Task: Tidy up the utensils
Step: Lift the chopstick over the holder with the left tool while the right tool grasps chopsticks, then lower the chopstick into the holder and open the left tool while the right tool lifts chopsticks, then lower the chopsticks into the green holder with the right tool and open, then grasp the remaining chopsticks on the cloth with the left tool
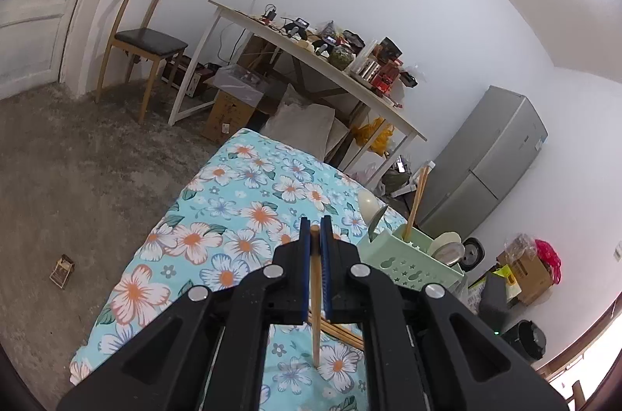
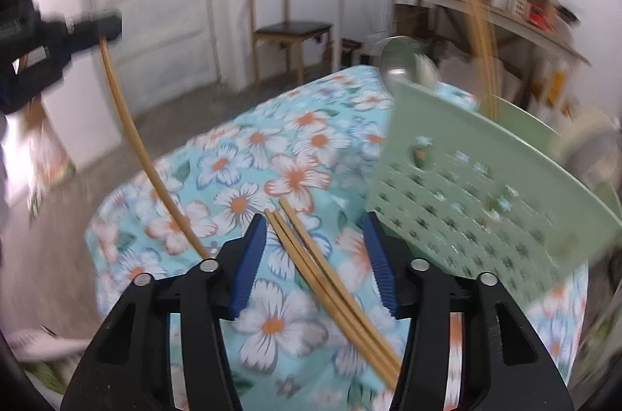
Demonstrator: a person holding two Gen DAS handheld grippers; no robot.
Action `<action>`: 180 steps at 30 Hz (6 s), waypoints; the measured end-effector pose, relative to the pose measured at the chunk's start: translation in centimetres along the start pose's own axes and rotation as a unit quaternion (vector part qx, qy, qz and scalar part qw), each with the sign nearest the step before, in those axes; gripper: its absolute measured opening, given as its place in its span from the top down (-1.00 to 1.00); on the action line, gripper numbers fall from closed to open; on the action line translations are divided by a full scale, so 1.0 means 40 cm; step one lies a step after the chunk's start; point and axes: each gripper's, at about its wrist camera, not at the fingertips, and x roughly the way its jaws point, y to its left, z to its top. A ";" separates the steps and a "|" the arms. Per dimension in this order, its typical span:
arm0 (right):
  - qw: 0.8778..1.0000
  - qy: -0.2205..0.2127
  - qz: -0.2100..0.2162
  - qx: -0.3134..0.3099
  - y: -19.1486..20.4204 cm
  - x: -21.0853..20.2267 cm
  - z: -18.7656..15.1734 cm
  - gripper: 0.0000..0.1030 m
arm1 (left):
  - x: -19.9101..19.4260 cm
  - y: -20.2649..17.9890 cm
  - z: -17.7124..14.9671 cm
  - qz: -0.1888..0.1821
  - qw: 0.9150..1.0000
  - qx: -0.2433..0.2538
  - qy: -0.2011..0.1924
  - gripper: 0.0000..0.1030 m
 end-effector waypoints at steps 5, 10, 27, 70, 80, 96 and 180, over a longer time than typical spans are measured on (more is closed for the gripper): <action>0.998 0.033 0.013 -0.052 0.014 0.076 0.023 0.44 | -0.008 0.002 0.002 -0.003 1.000 -0.002 -0.008 0.92; 0.993 0.076 0.030 -0.089 0.021 0.131 0.034 0.58 | -0.003 0.007 0.003 -0.007 1.000 -0.011 -0.005 0.92; 0.978 0.161 0.045 -0.124 0.036 0.260 0.054 0.83 | 0.006 0.036 0.004 -0.010 1.000 -0.030 -0.003 0.92; 0.959 -0.191 -0.018 0.209 -0.251 -0.411 0.012 0.92 | -0.011 -0.347 0.172 -0.147 0.979 0.127 -0.061 0.92; 0.951 -0.200 -0.034 0.232 -0.283 -0.470 -0.055 0.92 | 0.107 -0.506 0.239 -0.174 0.965 0.162 -0.112 0.92; 0.949 -0.188 -0.025 0.251 -0.309 -0.463 -0.083 0.92 | 0.362 -0.520 0.155 -0.127 0.977 0.162 -0.048 0.91; 0.941 -0.062 0.049 0.328 -0.227 -0.238 -0.256 0.01 | 0.475 0.034 -0.357 -0.077 0.922 -0.225 0.306 0.64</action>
